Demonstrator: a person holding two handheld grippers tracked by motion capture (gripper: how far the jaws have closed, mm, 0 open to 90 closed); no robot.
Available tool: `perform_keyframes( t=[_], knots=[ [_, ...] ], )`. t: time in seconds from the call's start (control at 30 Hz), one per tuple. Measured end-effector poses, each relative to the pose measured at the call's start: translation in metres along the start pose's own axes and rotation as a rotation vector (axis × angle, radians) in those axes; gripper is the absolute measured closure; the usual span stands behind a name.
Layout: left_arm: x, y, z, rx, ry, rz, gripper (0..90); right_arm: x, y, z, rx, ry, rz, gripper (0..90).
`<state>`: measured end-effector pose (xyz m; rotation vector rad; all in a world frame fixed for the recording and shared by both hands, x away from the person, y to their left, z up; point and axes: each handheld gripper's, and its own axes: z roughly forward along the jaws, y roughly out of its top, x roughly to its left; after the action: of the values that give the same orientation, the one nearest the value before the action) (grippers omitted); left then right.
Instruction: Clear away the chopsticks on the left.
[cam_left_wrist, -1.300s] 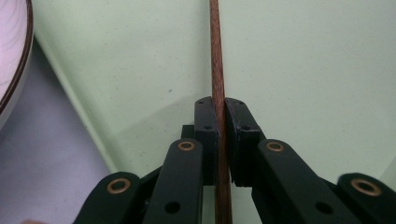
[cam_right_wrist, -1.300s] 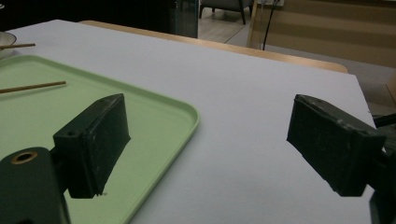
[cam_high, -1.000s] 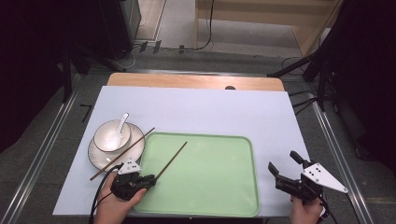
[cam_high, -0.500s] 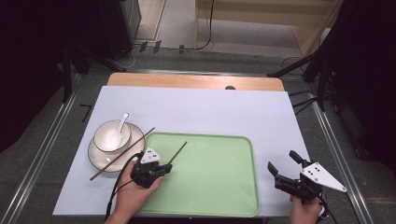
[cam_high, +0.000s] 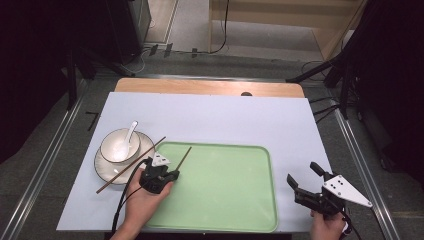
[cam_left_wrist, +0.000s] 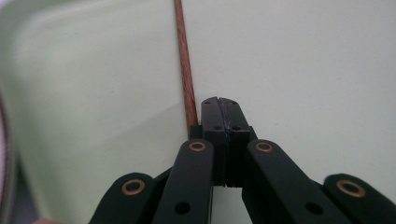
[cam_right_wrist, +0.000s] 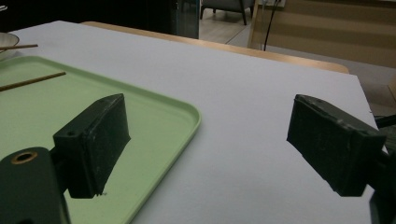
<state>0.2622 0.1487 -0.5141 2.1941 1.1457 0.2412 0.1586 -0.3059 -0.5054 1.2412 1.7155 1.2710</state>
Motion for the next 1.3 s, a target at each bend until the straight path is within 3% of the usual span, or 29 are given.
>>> perform_keyframes(
  t=[0.2, 0.5, 0.63, 0.87, 1.1, 1.3],
  knots=[
    [0.009, -0.006, -0.009, 0.006, 0.05, -0.01, 90.0, -0.001, -0.001, 0.001, -0.002, -0.001, 0.002, 12.8],
    [0.019, -0.013, -0.018, 0.007, 0.061, -0.018, 90.0, -0.003, -0.002, -0.002, 0.001, -0.002, 0.009, 12.9],
    [0.023, -0.018, -0.023, 0.011, 0.033, -0.034, 90.0, -0.003, -0.003, -0.004, 0.0, -0.003, 0.012, 12.9],
    [0.023, -0.022, -0.025, 0.018, 0.002, 0.014, 90.0, -0.006, -0.003, 0.001, 0.002, 0.01, 0.026, 12.8],
    [0.025, -0.023, -0.026, 0.021, -0.019, 0.012, 90.0, -0.006, -0.003, 0.002, 0.011, 0.022, 0.02, 12.8],
    [0.028, -0.025, -0.028, -0.014, -0.046, 0.001, 90.0, -0.009, -0.004, -0.005, -0.009, 0.017, 0.036, 12.8]
  ],
)
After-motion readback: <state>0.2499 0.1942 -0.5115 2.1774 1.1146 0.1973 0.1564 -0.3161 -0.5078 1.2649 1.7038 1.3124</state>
